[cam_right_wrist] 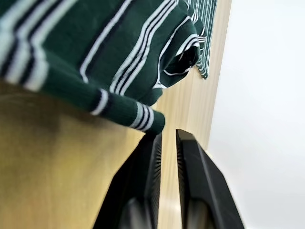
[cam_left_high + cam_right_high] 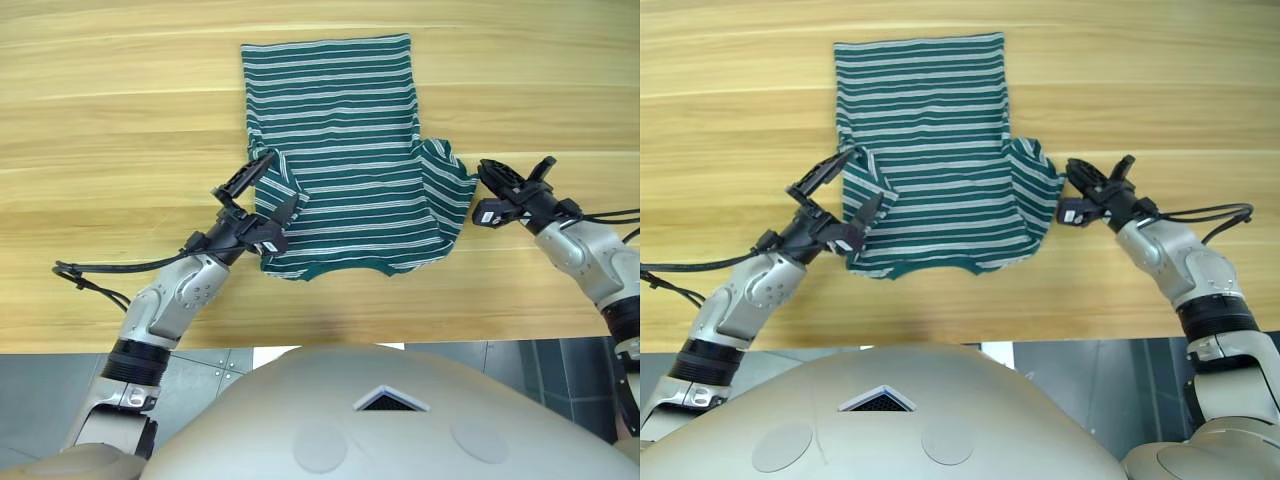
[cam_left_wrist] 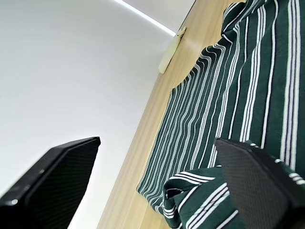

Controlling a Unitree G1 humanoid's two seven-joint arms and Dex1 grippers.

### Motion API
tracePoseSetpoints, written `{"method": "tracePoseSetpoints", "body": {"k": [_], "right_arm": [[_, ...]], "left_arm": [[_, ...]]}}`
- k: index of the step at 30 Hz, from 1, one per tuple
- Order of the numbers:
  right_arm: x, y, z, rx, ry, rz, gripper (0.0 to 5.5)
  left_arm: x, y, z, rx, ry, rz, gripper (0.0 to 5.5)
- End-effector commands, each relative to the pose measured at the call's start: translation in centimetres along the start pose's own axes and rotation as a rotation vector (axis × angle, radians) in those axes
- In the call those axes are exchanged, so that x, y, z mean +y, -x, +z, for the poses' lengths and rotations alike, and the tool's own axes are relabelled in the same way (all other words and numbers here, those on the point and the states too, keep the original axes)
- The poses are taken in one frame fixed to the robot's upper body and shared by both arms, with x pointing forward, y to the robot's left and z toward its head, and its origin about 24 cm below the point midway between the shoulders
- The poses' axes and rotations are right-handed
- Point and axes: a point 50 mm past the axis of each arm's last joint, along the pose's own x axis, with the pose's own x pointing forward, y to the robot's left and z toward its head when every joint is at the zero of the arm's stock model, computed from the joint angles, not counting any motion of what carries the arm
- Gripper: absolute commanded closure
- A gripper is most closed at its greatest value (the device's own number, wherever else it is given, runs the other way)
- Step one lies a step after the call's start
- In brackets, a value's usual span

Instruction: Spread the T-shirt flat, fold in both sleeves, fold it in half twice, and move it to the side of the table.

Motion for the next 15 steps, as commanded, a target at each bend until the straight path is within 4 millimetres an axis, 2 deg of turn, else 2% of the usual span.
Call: {"method": "tracePoseSetpoints", "body": {"k": [1,7,10,13,15], "right_arm": [[4.1,1.8,0.5,0.014,-0.016,0.207,4.99],[3.4,2.6,-0.1,0.051,-0.007,0.167,3.94],[3.2,3.9,-0.3,0.065,-0.001,0.195,3.48],[3.3,4.4,0.7,0.02,0.0,0.225,3.45],[3.2,4.0,1.7,-0.019,-0.007,0.22,3.45]], "left_arm": [[-0.1,0.0,0.0,0.003,-0.013,-0.027,1.02],[-0.2,0.2,-0.1,0.008,-0.014,-0.03,1.02],[-0.2,0.2,-0.1,0.009,-0.014,-0.032,1.02],[-0.3,0.3,-0.1,0.013,-0.013,-0.031,1.02],[-0.3,0.2,-0.1,0.013,-0.011,-0.03,1.02]]}}
